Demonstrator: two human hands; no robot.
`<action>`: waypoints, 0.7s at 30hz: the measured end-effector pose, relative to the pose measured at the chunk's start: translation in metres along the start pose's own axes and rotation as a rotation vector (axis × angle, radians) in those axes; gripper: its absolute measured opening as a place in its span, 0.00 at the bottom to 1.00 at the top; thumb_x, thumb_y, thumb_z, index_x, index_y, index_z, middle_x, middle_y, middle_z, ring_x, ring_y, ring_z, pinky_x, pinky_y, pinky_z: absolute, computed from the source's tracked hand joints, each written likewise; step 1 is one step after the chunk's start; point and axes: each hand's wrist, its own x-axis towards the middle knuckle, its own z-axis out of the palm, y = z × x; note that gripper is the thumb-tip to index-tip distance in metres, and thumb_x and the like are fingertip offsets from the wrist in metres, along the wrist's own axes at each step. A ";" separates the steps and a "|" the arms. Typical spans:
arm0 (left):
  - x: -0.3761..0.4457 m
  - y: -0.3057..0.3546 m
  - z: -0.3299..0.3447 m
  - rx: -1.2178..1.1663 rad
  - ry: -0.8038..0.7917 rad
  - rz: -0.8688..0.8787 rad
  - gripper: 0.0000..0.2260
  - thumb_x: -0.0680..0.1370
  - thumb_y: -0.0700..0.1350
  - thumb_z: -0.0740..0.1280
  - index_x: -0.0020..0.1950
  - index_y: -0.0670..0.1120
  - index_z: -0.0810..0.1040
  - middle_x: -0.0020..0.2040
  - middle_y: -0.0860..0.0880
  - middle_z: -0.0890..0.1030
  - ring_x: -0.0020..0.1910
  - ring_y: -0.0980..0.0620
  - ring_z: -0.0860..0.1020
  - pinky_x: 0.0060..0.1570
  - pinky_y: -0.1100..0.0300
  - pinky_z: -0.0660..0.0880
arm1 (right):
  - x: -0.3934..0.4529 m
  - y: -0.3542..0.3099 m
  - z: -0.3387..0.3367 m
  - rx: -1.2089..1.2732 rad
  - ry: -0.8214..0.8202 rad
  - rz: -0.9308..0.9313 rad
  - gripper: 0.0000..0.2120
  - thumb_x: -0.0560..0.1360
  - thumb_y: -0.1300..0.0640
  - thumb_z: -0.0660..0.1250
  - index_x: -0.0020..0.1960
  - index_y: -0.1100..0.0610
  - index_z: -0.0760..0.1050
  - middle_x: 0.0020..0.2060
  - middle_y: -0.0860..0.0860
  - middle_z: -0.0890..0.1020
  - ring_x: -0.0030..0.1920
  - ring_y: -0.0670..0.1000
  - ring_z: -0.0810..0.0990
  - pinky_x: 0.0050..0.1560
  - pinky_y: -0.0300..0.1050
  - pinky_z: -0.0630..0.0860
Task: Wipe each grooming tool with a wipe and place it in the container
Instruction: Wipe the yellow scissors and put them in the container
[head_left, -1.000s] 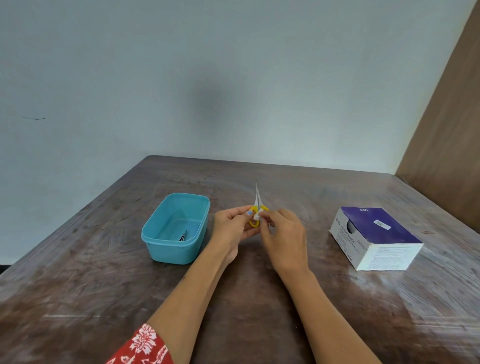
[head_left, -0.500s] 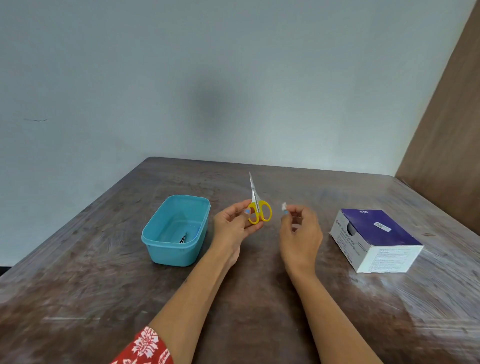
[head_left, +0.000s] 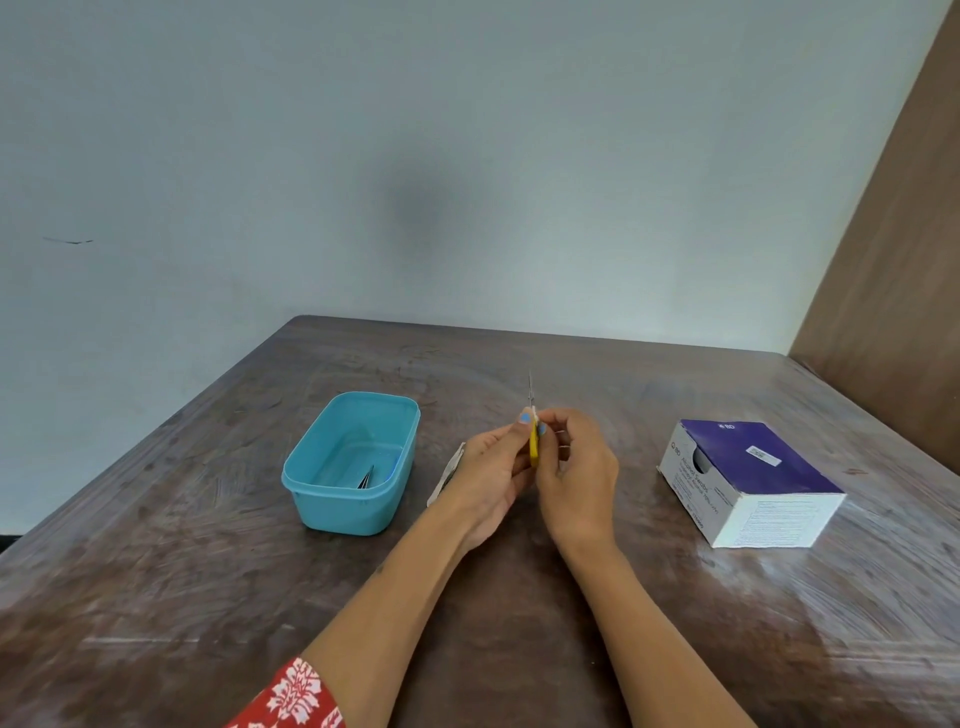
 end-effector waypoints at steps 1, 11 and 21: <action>-0.001 0.002 -0.002 -0.009 -0.025 -0.014 0.12 0.80 0.46 0.59 0.48 0.42 0.80 0.45 0.44 0.83 0.45 0.53 0.81 0.49 0.62 0.78 | 0.000 0.000 -0.001 -0.006 0.000 -0.013 0.07 0.75 0.67 0.63 0.48 0.58 0.77 0.42 0.49 0.78 0.41 0.41 0.75 0.40 0.27 0.69; -0.002 0.012 -0.008 -0.142 -0.053 -0.082 0.09 0.80 0.40 0.58 0.49 0.41 0.78 0.44 0.44 0.81 0.46 0.51 0.79 0.56 0.55 0.75 | 0.000 0.005 -0.001 -0.250 0.002 -0.118 0.07 0.73 0.62 0.64 0.47 0.55 0.78 0.42 0.48 0.80 0.45 0.51 0.74 0.46 0.45 0.71; -0.003 0.014 -0.013 -0.177 -0.066 -0.099 0.11 0.79 0.39 0.58 0.56 0.41 0.78 0.47 0.43 0.83 0.46 0.50 0.82 0.50 0.56 0.80 | 0.000 0.006 -0.002 -0.397 0.070 -0.222 0.06 0.70 0.60 0.66 0.46 0.54 0.80 0.38 0.49 0.81 0.40 0.53 0.75 0.43 0.47 0.69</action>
